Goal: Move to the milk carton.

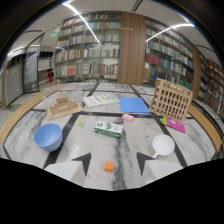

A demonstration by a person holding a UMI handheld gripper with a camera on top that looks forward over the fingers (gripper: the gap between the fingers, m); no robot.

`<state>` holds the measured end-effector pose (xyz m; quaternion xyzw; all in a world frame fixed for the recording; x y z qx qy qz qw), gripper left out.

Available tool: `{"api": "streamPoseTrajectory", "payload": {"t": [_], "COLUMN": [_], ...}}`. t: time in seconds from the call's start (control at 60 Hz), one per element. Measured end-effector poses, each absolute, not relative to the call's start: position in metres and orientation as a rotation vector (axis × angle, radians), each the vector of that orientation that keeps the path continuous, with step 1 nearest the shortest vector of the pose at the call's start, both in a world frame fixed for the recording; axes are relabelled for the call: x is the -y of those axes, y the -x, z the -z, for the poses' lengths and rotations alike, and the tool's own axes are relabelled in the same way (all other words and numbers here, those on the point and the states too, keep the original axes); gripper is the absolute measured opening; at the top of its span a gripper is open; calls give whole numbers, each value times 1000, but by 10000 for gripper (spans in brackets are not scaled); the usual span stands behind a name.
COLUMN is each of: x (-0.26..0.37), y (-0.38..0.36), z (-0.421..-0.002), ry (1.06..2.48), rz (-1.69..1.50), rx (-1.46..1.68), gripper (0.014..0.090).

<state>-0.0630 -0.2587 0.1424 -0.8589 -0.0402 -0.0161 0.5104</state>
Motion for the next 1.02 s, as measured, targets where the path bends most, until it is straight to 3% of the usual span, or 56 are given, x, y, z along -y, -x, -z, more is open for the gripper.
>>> {"api": "streamPoseTrajectory", "payload": {"t": [0.467, 1.017], "x": [115, 88], "y": [77, 83], "z": [-73, -40], "ry": [2170, 2232], "rz": [38, 44], "rx": [72, 89], "gripper": [859, 860]}}
